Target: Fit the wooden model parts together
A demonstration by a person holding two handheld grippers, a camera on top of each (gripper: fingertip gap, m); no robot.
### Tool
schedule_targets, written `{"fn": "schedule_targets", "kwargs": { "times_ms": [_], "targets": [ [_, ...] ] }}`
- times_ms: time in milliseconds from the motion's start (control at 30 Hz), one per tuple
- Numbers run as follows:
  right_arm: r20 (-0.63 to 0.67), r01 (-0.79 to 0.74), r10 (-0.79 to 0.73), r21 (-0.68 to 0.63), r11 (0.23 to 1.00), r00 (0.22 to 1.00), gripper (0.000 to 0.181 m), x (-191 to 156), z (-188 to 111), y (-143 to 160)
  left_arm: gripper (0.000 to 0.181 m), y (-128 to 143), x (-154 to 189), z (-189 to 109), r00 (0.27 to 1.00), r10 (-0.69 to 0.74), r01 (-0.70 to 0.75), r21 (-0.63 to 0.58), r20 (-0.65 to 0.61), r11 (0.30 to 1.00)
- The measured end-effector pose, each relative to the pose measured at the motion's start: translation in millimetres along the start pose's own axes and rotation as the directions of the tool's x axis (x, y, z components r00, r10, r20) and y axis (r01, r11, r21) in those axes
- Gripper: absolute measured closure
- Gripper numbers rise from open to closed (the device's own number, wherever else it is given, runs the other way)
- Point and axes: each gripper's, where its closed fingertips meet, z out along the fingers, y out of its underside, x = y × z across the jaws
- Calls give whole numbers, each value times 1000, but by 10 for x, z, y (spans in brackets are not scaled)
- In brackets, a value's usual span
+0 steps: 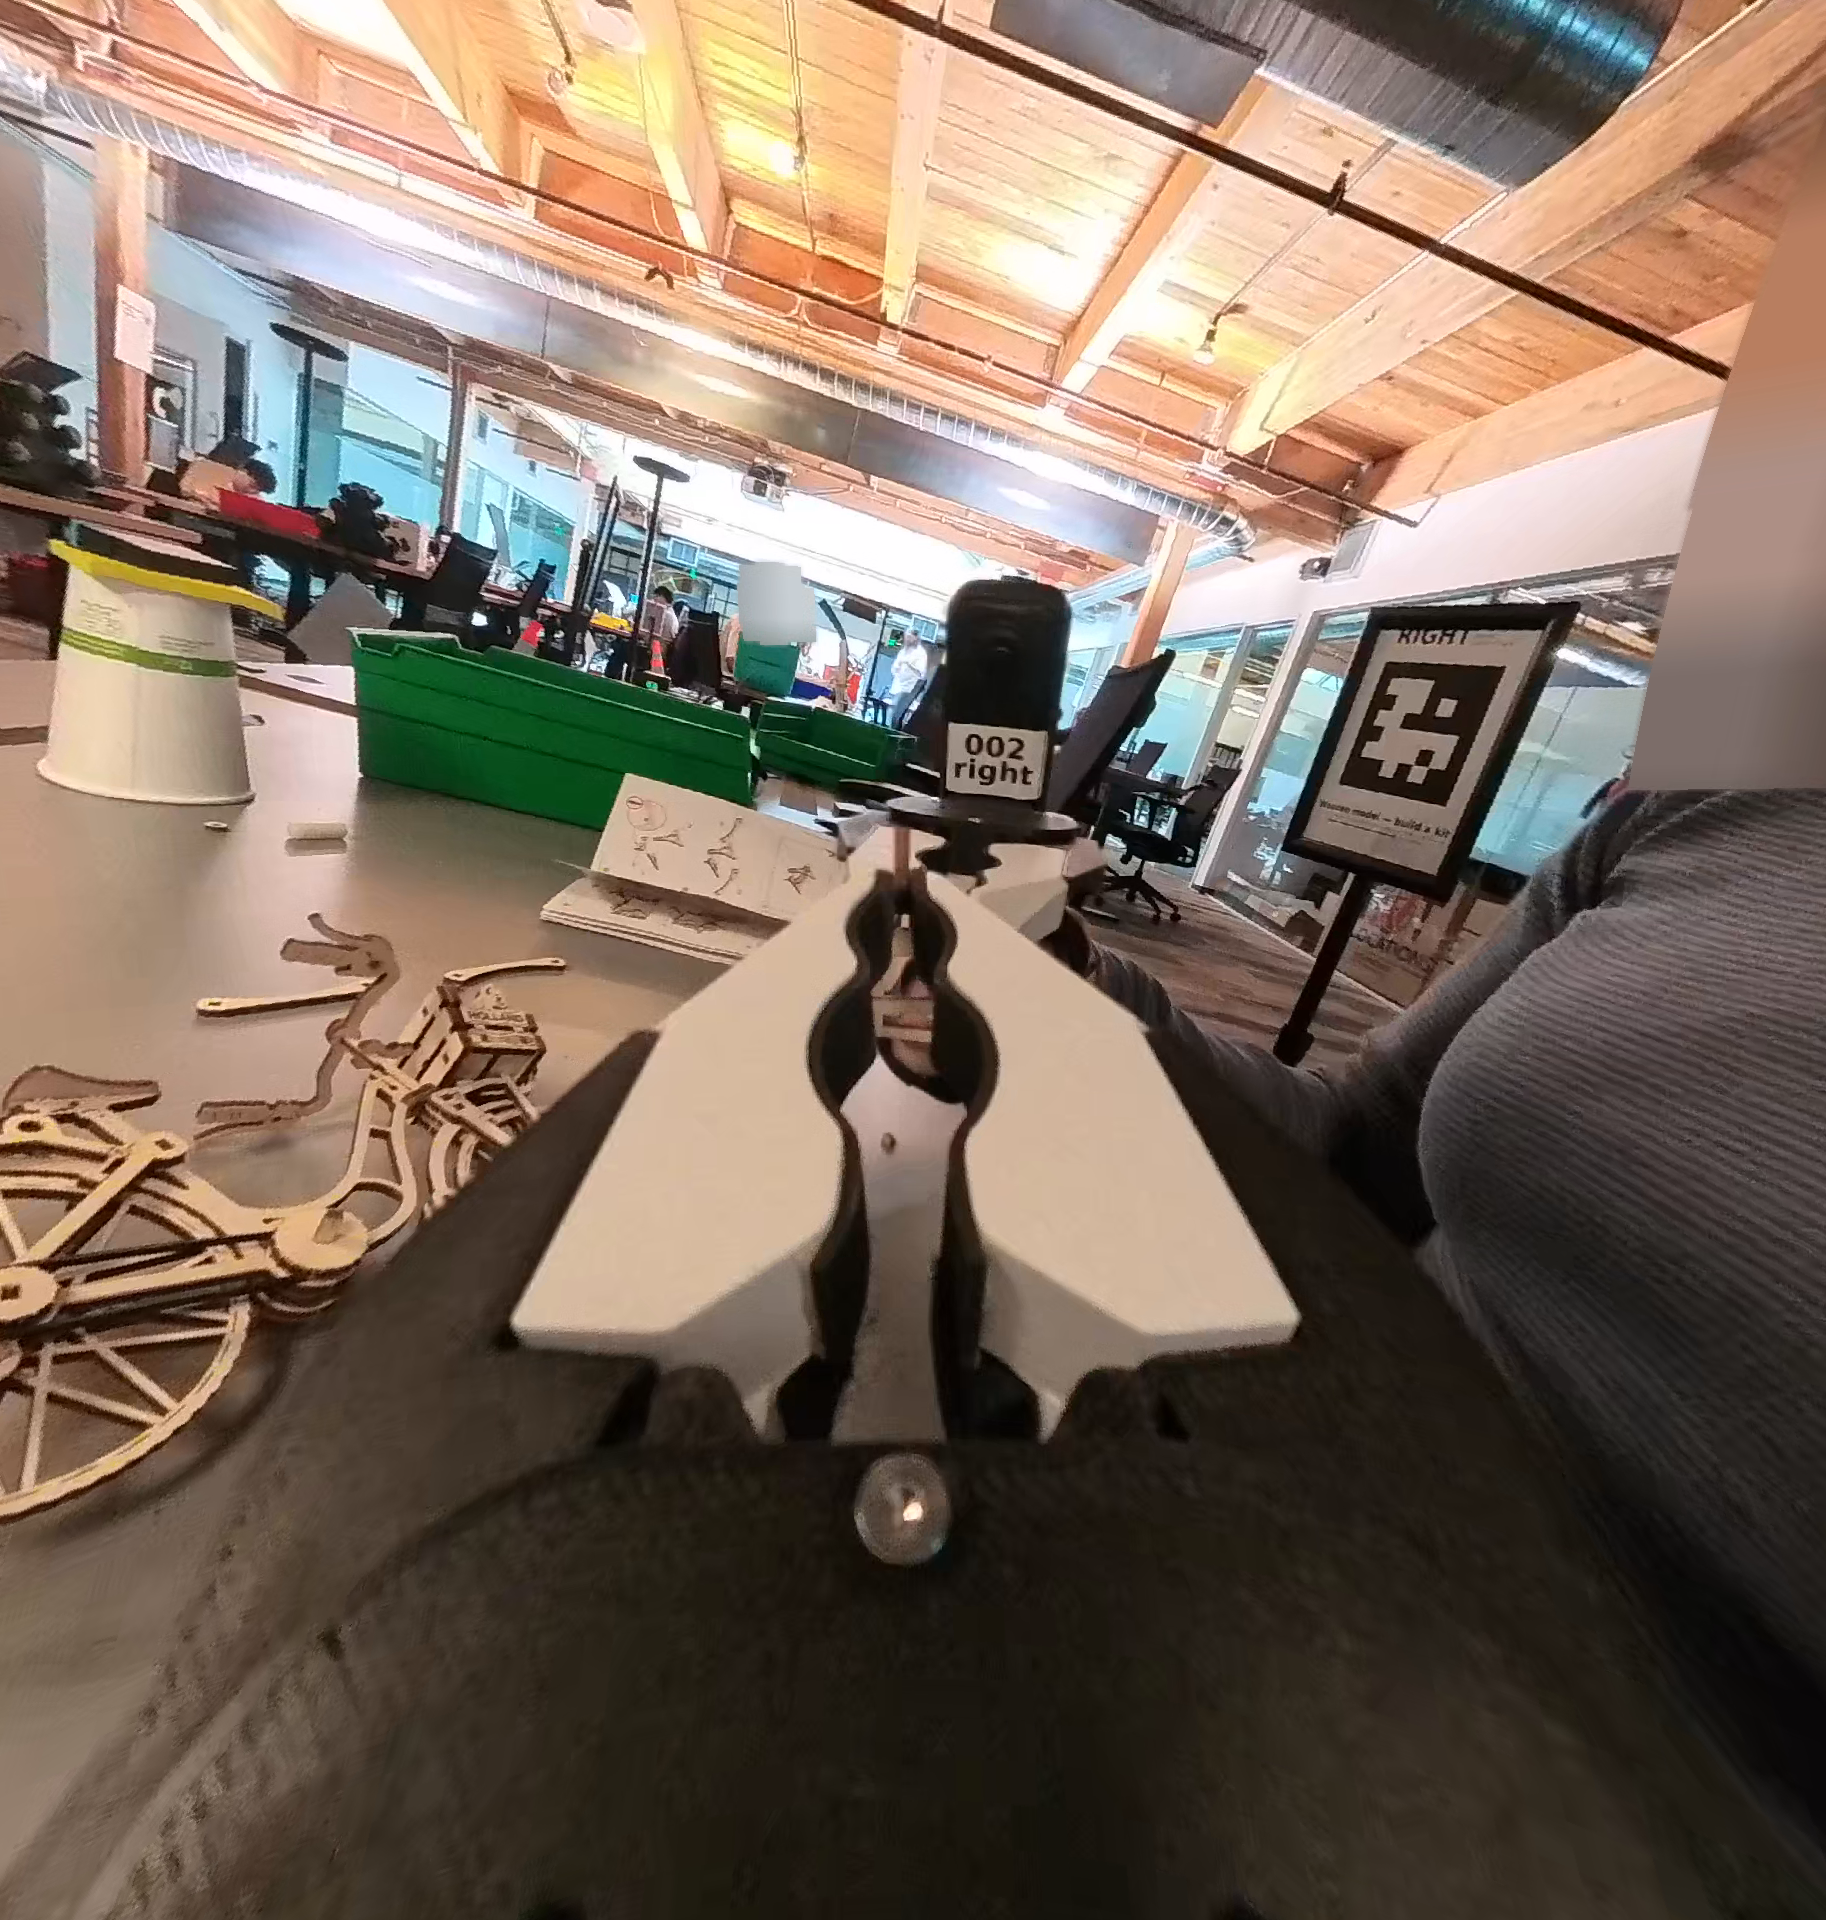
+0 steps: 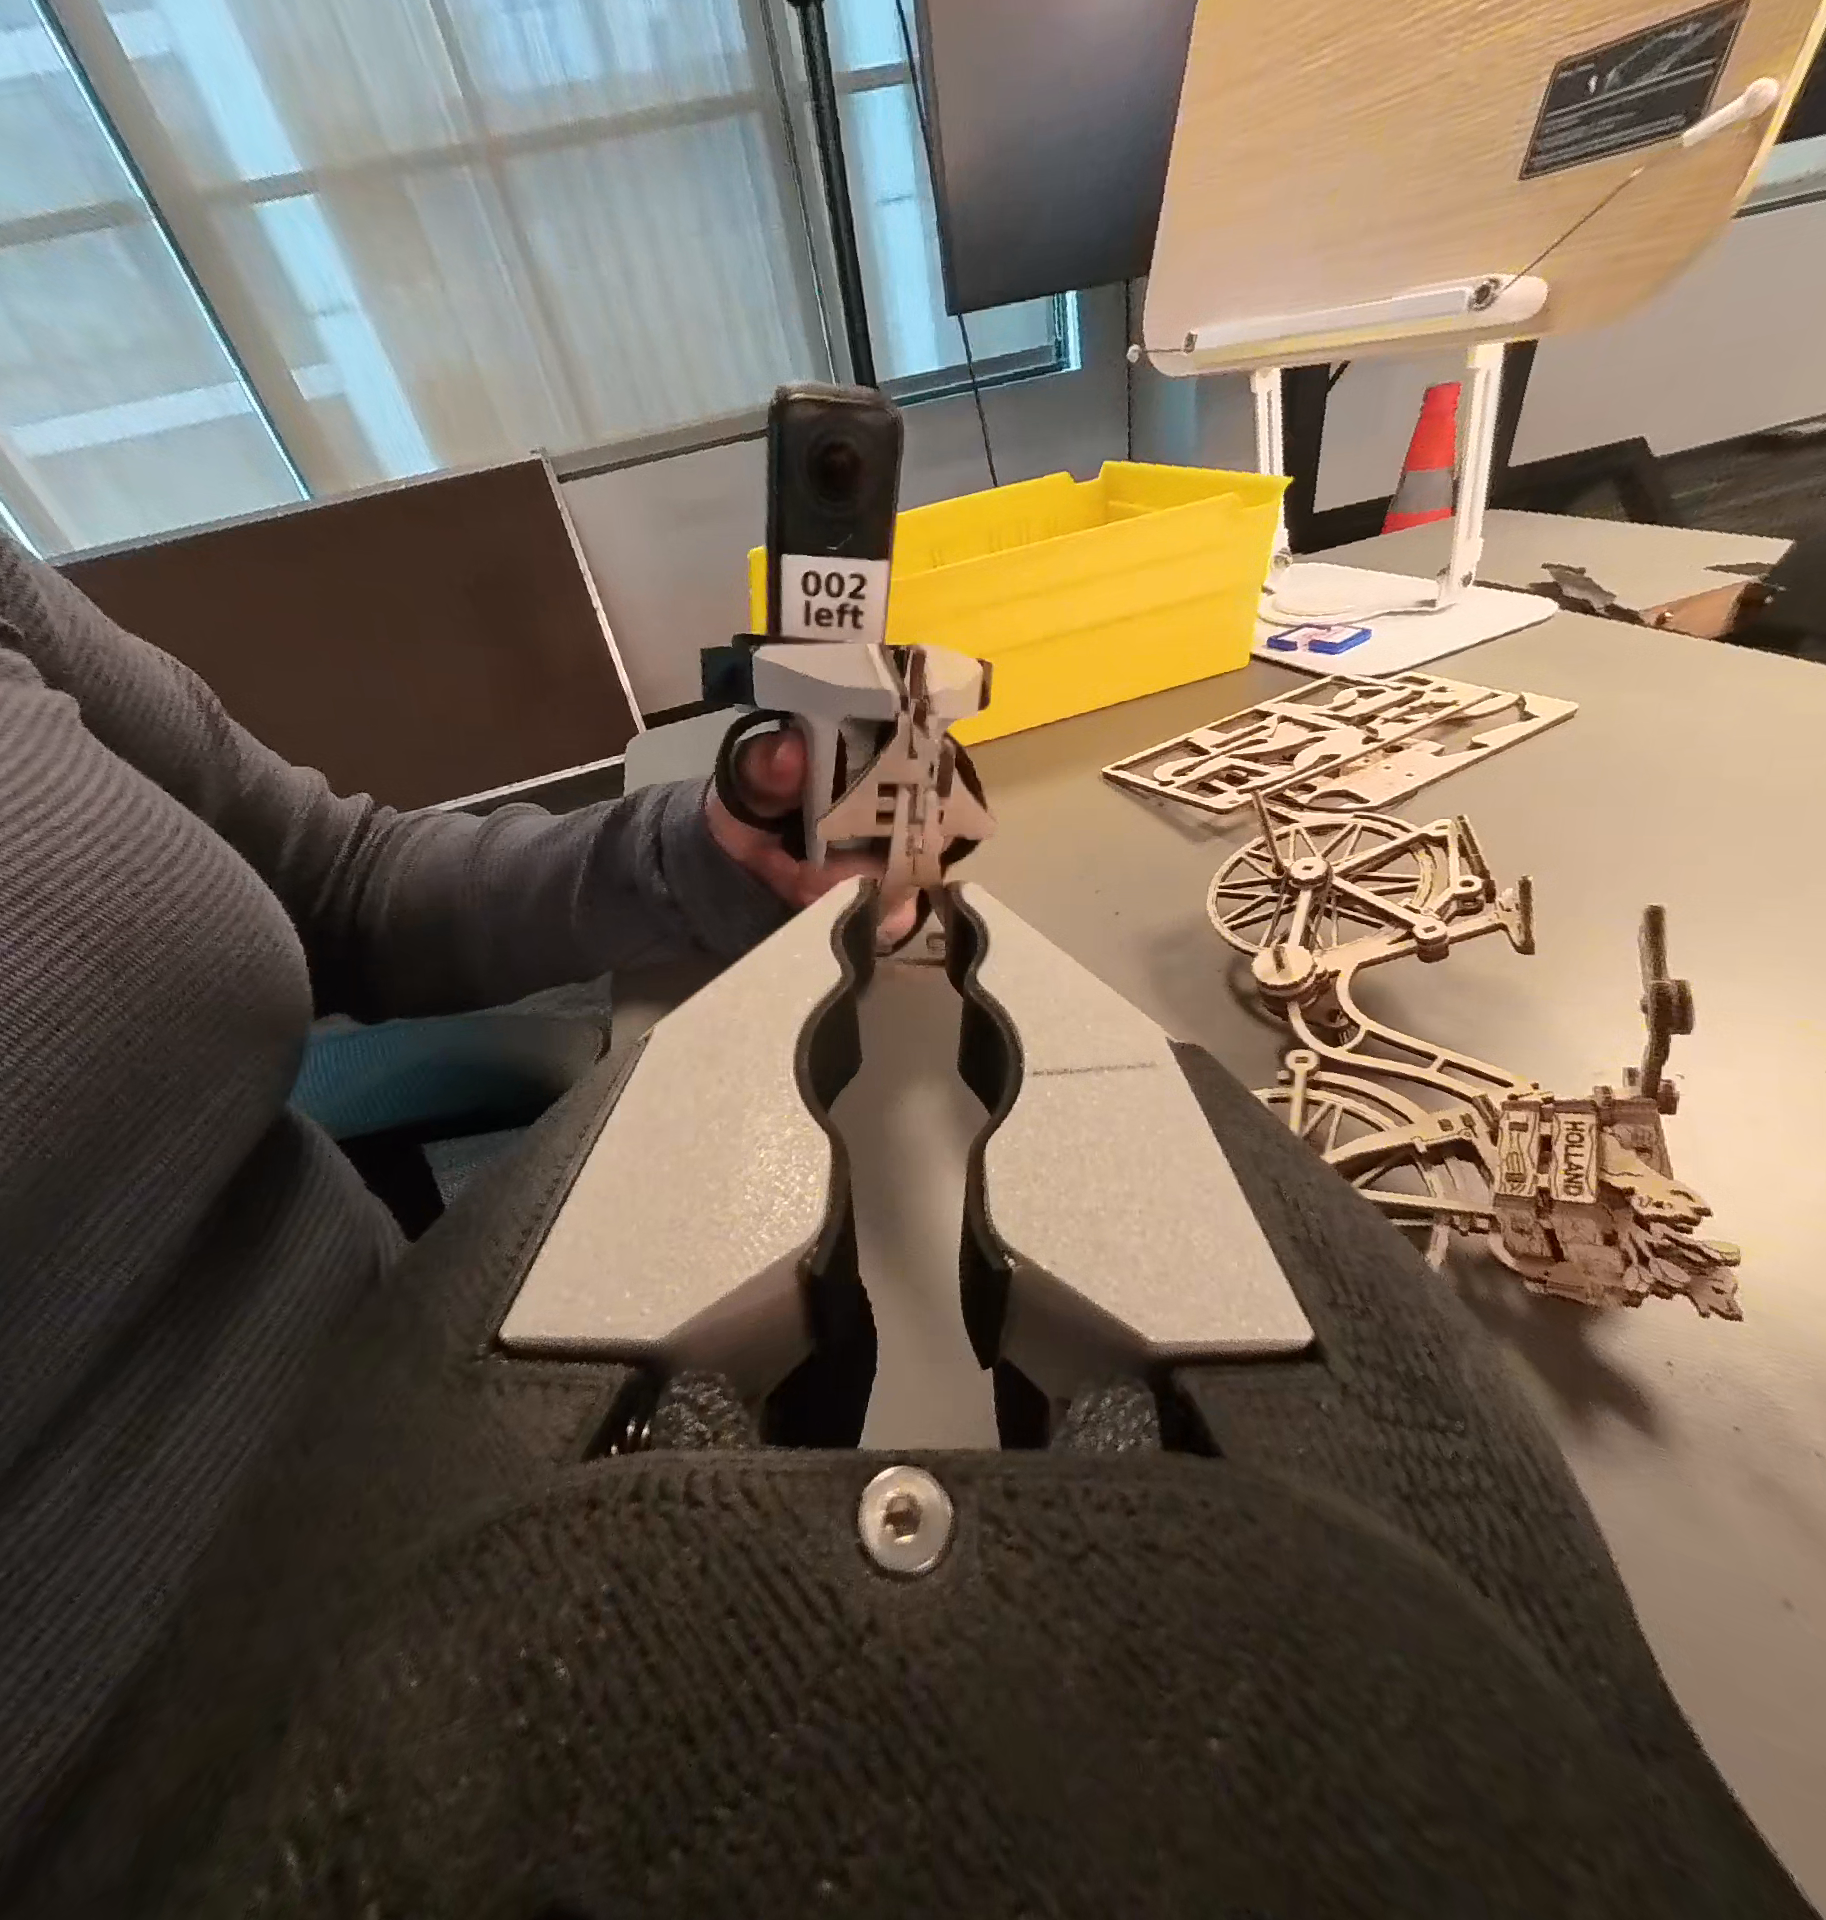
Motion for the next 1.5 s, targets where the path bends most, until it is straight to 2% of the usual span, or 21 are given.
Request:
{"fn": "schedule_targets", "kwargs": {
  "times_ms": [167,367,433,533,633,767,833,933,967,1000,1067,1167,1233,1367,1500],
  "targets": [
    [-25,0,-2,-78,997,1000,171,46,2,135,180,33,-14,-1,999,30,-29,-31,18,999],
    [-38,38,-55,-363,931,998,171,170,35,668,180,126,-94,-83,996,71,-63,-125,61,990],
    [-28,57,-75,-417,907,997,171,177,51,758,179,202,-116,-106,994,79,-65,-182,72,981],
    [-22,84,-99,-374,924,995,171,142,56,641,179,322,-282,-217,980,82,-28,-280,181,959],
    [-44,102,-124,-332,938,991,171,171,-15,541,179,521,-411,-389,958,-9,128,-397,287,909],
    [-29,143,-156,-266,953,987,171,140,-52,449,180,679,-491,-509,921,-124,291,-441,370,849],
    [-35,164,-179,-254,953,983,171,140,-50,428,179,691,-507,-534,915,-123,302,-446,385,843],
    [-52,217,-238,-252,943,970,171,139,-42,416,144,581,-591,-610,878,-52,274,-411,476,870],
    [-58,244,-267,-259,935,962,171,138,-36,419,139,511,-605,-633,861,-17,250,-394,508,885],
    [-61,272,-297,-264,925,953,171,129,-27,420,139,432,-557,-609,862,21,204,-385,506,900],
    [-31,311,-327,-242,919,944,171,47,8,398,144,331,-272,-406,917,113,55,-401,383,914],
    [45,306,-303,-184,934,952,171,-105,61,352,150,414,135,-125,952,265,-164,-472,154,866],
    [75,312,-303,-184,932,950,171,-154,81,365,156,460,241,-30,937,340,-262,-481,81,837],
    [107,345,-329,-207,916,938,171,-222,109,419,166,497,326,36,943,333,-285,-464,21,839],
    [123,344,-324,-205,916,938,171,-253,109,439,161,600,332,26,958,286,-249,-500,-3,829]
  ]
}}
